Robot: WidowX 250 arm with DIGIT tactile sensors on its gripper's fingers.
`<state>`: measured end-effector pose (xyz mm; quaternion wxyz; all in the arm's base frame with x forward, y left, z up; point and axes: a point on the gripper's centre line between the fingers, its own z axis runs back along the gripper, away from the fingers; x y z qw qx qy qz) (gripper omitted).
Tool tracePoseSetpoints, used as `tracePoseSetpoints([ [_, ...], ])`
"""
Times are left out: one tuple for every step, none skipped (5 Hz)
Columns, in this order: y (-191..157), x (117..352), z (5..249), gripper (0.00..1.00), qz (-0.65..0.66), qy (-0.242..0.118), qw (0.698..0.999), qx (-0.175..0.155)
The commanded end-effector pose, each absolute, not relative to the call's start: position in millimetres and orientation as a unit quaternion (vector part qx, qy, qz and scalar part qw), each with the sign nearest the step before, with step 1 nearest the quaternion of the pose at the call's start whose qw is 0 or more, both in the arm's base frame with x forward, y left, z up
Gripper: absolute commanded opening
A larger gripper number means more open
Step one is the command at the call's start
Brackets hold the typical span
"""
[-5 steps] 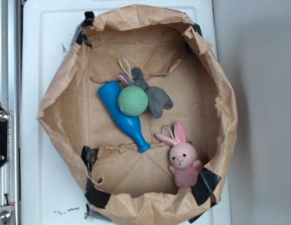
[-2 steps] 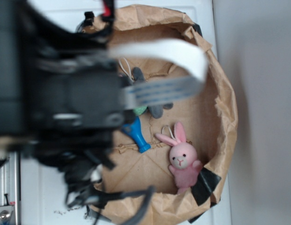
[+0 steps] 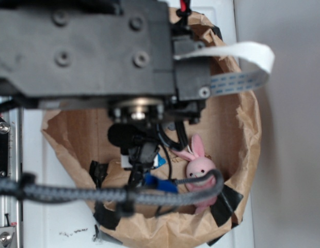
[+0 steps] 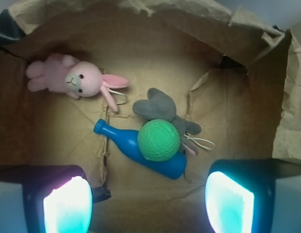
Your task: Grab the green ball.
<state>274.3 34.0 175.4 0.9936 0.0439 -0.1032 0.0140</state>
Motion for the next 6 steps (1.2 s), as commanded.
tracePoseSetpoints([
  [36, 277, 190, 1.0, 0.017, -0.126, 0.991, 0.048],
  [36, 277, 190, 1.0, 0.017, -0.126, 0.991, 0.048],
  [40, 277, 157, 1.0, 0.025, -0.14, 0.989, 0.041],
  [40, 279, 134, 1.0, 0.028, -0.13, 0.989, 0.058],
  [42, 284, 109, 1.0, 0.019, -0.121, 0.99, 0.066],
  [45, 294, 97, 1.0, 0.025, -0.122, 0.99, 0.067],
])
